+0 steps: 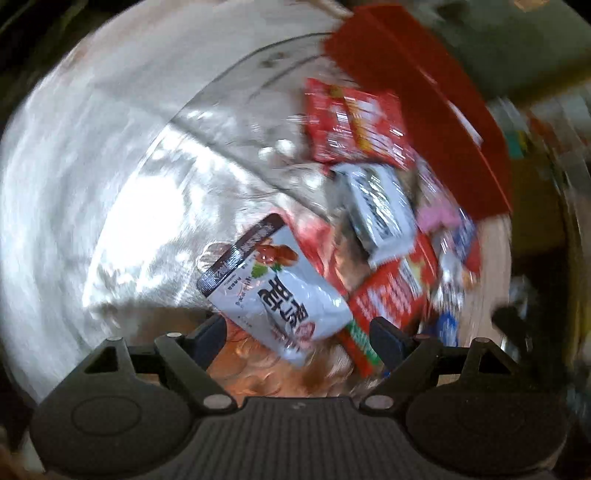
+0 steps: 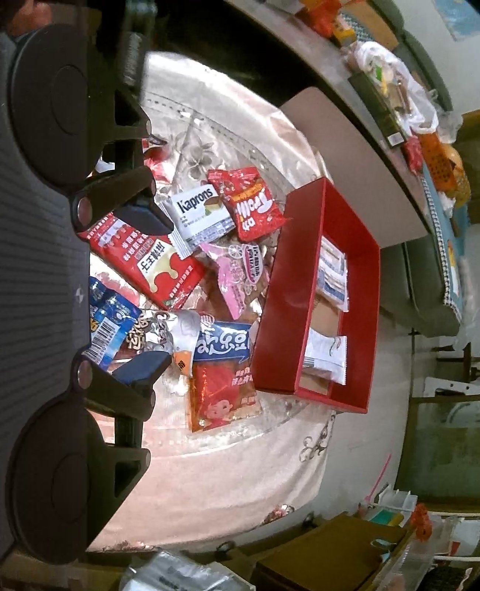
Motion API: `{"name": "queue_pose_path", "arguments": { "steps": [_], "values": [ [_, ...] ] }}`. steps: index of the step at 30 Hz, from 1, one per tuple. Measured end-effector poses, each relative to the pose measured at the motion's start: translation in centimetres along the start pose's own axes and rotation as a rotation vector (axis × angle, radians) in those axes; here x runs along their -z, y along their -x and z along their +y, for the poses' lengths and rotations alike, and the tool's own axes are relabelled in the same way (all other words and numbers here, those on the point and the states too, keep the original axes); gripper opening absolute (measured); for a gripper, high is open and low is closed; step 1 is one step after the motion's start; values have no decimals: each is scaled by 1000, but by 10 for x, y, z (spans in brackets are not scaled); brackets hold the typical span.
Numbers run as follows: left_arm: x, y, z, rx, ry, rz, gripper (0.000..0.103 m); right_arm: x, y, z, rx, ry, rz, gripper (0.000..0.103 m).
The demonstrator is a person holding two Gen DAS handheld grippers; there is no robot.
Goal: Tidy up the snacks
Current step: 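Grasp the white jerky bag with left tool while right tool grasps Kaprons wafer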
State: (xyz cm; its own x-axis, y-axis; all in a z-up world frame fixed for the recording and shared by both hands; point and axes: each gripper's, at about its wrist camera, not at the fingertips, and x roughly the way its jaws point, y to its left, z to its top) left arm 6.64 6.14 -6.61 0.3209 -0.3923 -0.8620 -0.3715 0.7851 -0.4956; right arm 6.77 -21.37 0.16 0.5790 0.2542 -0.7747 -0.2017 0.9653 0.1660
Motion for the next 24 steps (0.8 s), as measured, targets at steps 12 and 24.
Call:
{"name": "queue_pose_path", "arguments": {
  "steps": [12, 24],
  "values": [
    [15, -23, -53, -323, 110, -151, 82, -5, 14, -25, -87, -47, -25, 76],
    [40, -15, -57, -497, -272, -155, 45, -6, 46, -55, -112, -94, -105, 75]
  ]
}}
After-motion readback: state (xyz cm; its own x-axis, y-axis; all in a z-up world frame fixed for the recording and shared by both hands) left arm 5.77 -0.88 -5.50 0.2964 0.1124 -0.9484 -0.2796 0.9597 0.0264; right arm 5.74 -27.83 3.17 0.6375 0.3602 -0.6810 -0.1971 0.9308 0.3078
